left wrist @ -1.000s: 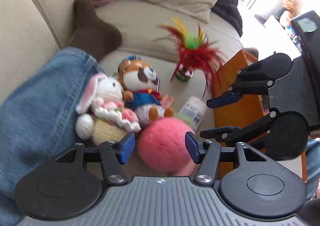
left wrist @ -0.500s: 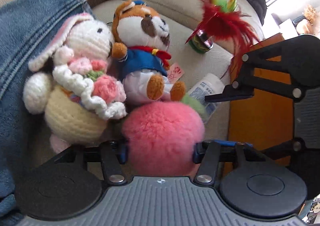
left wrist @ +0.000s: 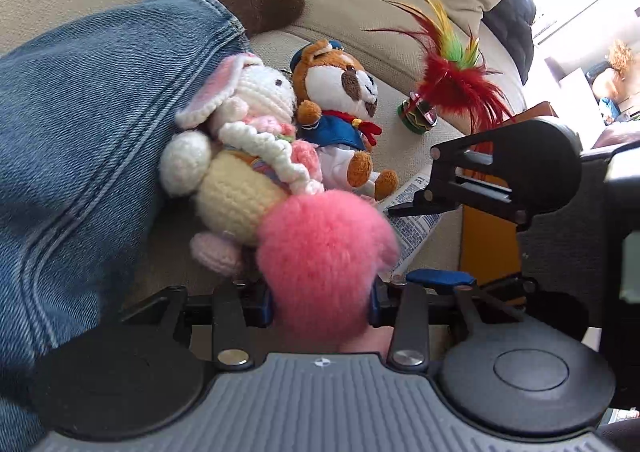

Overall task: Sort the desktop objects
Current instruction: 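Grasp the pink pompom with the left tool while the right tool grasps the white lotion tube, then carry the lotion tube into the shoebox with the right tool while the left tool holds the pompom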

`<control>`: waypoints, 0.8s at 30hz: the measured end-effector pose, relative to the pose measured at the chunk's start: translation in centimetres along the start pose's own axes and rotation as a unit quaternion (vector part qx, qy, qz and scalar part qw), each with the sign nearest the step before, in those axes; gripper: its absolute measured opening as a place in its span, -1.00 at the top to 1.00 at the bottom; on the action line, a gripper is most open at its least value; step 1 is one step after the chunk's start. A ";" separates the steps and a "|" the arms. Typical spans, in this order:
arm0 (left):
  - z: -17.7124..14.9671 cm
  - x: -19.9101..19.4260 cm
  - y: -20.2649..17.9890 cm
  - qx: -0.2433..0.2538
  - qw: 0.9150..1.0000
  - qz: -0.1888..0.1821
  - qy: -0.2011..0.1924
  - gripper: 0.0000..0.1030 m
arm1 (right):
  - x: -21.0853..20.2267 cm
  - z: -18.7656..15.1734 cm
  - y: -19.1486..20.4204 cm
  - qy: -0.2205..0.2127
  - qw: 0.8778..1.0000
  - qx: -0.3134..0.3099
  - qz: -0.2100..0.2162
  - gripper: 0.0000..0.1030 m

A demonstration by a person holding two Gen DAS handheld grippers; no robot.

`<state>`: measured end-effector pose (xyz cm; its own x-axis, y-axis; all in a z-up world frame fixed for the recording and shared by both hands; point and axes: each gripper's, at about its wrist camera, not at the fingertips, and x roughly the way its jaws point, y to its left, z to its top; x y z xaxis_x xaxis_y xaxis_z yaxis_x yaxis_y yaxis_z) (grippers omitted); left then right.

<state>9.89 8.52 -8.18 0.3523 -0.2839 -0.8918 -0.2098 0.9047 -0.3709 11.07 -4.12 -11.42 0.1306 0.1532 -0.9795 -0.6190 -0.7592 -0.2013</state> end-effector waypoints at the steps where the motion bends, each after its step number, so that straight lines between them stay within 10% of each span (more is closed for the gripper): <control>1: -0.1 -0.2 0.1 -0.002 1.000 -0.001 -0.003 0.11 | 0.2 0.1 0.3 0.005 1.000 -0.013 -0.004 0.00; 5: -0.4 -0.2 0.4 -0.009 1.000 -0.003 -0.007 0.12 | 1.6 1.0 1.4 0.021 0.998 -0.051 -0.038 -0.12; 10: -1.0 -0.7 0.8 -0.013 1.000 0.000 -0.012 0.12 | 0.6 0.7 0.8 0.014 0.999 -0.008 -0.041 0.59; 16: -1.7 -1.8 1.6 -0.021 1.000 0.001 -0.018 0.13 | -1.5 -1.8 -0.3 -0.018 0.993 0.108 -0.052 0.66; 24: -1.7 -0.8 1.2 -0.022 1.000 0.010 -0.020 0.12 | -5.2 -4.9 -3.4 -0.088 0.932 0.346 -0.055 0.65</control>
<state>7.79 9.26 -8.29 0.3831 -0.2516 -0.8888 -0.2573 0.8950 -0.3643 16.33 -5.46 -5.64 0.1311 0.3543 -0.9259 -0.9690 -0.1514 -0.1952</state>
